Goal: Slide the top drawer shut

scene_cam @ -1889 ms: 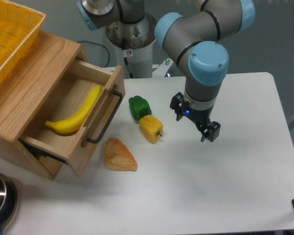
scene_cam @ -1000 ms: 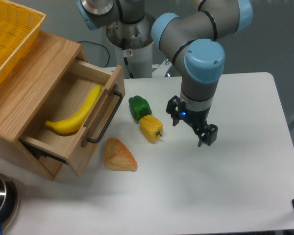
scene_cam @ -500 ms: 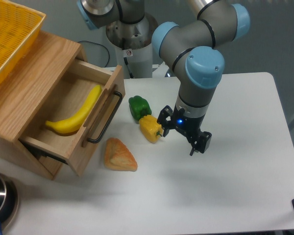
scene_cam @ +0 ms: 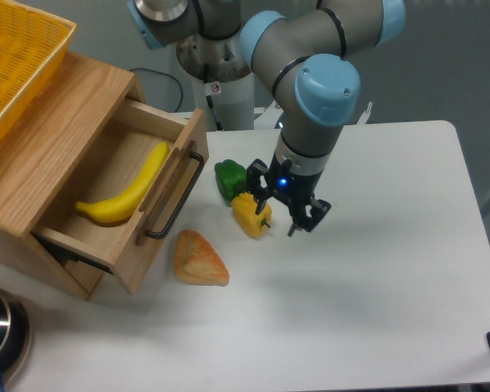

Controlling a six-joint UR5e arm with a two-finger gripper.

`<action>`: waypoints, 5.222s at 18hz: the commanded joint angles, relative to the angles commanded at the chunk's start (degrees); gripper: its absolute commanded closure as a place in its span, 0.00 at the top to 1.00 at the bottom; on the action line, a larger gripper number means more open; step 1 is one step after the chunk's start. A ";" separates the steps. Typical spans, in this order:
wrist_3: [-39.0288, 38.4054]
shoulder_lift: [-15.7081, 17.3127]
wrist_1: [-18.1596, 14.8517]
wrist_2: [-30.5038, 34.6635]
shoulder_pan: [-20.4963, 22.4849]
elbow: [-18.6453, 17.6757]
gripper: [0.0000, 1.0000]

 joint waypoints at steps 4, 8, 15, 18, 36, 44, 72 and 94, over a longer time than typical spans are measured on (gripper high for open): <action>0.00 0.35 -2.38 -0.79 -0.79 0.00 0.02; -0.09 0.62 -2.56 -1.85 -0.97 0.00 0.00; -2.81 2.37 -2.47 -3.78 -3.51 0.61 0.00; -4.74 2.72 -2.47 -4.04 -5.01 0.53 0.00; -7.46 2.99 -2.65 -5.19 -9.31 0.00 0.00; -10.28 3.16 -2.65 -5.19 -11.78 -0.09 0.00; -18.98 3.08 -2.30 -6.24 -21.00 -0.09 0.00; -13.81 2.64 2.18 -4.66 -12.93 0.35 0.74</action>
